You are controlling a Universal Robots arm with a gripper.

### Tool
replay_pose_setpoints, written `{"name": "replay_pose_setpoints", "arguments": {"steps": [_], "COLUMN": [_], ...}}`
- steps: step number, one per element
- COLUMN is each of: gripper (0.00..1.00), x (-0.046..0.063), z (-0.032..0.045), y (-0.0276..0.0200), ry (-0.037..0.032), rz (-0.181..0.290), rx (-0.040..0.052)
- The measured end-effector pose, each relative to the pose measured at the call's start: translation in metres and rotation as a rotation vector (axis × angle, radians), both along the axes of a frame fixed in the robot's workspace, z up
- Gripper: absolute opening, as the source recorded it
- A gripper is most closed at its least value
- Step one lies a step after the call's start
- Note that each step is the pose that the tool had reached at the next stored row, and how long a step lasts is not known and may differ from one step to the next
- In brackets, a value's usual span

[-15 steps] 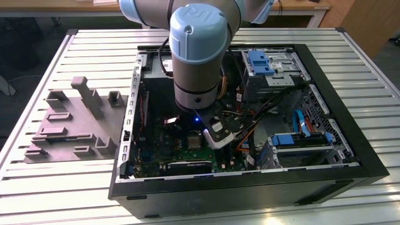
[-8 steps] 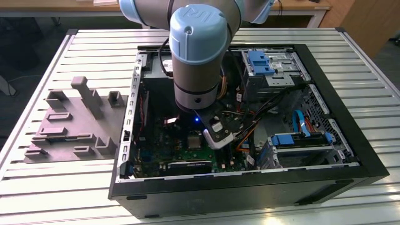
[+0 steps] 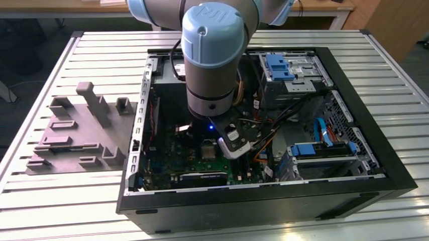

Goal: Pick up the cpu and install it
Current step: 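Place the cpu into insertion slot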

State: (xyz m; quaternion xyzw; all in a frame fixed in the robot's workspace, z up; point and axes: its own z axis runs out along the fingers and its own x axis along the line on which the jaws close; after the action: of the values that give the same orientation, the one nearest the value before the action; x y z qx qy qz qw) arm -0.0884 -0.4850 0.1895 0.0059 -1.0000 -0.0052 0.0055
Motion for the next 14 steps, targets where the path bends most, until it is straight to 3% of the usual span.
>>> {"name": "replay_pose_setpoints", "arguments": {"steps": [6, 10, 14], "gripper": [0.54, 0.43, 0.43], "x": [-0.0002, -0.0001, -0.0001], "z": [0.001, 0.0012, 0.0011], "y": [-0.0002, -0.0002, -0.0002], "ry": [0.0003, 0.0005, 0.0004], "rz": [0.0, -0.001, -0.003], "rx": [-0.0006, -0.001, -0.0008]}}
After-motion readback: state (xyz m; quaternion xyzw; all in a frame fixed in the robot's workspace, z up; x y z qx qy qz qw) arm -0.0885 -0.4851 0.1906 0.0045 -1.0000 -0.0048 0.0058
